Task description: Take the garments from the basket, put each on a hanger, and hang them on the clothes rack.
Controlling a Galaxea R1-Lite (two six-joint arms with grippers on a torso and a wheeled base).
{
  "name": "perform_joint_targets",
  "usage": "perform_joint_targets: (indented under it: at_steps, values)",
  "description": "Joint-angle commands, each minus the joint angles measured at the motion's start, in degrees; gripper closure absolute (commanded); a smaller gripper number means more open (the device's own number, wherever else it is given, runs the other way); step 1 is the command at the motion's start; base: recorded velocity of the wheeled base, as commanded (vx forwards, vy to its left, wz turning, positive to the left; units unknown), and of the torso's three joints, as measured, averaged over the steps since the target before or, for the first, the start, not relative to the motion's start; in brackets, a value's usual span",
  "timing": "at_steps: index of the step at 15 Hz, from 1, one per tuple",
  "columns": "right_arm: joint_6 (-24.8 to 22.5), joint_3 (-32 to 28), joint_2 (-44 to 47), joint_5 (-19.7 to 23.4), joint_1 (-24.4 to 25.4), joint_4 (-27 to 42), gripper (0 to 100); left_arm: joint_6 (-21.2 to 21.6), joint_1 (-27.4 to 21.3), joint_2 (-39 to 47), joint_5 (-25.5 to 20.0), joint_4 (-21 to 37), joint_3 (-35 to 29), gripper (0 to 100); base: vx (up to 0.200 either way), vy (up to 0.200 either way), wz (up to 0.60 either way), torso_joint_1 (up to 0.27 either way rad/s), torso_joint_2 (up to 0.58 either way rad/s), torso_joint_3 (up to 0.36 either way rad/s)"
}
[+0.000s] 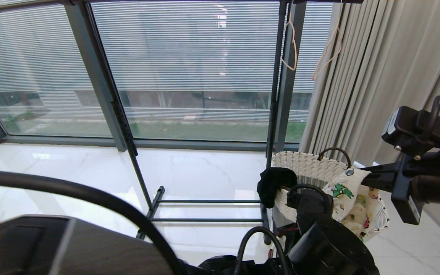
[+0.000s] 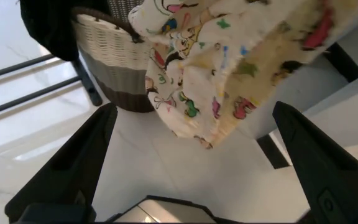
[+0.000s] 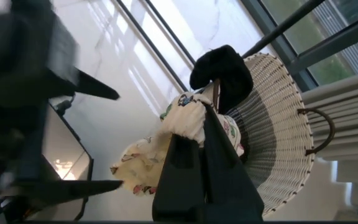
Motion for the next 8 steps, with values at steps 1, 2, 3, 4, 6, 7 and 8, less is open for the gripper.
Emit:
perform_joint_targets:
  at_steps: [1, 2, 3, 4, 6, 7, 8]
  values:
    - [0.67, 0.02, -0.13, 0.13, 0.02, 0.02, 100, 0.16, 1.28, 7.34, 0.60, 0.05, -3.80, 0, 0.000, 0.000, 0.00, 0.000, 0.00, 0.000]
    - [1.29, 0.02, -0.13, 0.22, 0.02, 0.02, 100, 0.25, 1.81, 8.04, 0.69, 0.05, -3.98, 0, 0.000, 0.000, 0.00, 0.000, 0.00, 0.000]
    - [1.81, 0.02, -0.13, 0.30, 0.02, -0.07, 100, 0.25, 2.25, 8.92, 1.22, 0.05, -3.80, 0, 0.000, 0.000, 0.00, 0.000, 0.00, 0.000]
    - [2.08, 0.02, -0.13, 0.30, 0.02, -0.51, 100, 0.25, 2.60, 9.54, 1.66, 0.05, -3.89, 0, 0.000, 0.000, 0.00, 0.000, 0.00, 0.000]
    - [2.25, 0.02, -0.13, 1.01, 0.02, -1.21, 100, 0.25, 3.13, 11.73, 1.75, 0.05, -4.15, 0, 0.000, 0.000, 0.00, 0.000, 0.00, 0.000]
    - [2.34, 0.02, -0.39, 1.01, 0.02, -1.21, 100, 0.25, 3.30, 12.79, 1.92, 0.14, -3.98, 0, 0.000, 0.000, 0.00, 0.000, 0.00, 0.000]
    - [2.43, 0.02, -0.74, 1.01, 0.02, -1.21, 100, 0.25, 3.48, 13.23, 2.19, 0.14, -3.80, 0, 0.000, 0.000, 0.00, 0.000, 0.00, 0.000]
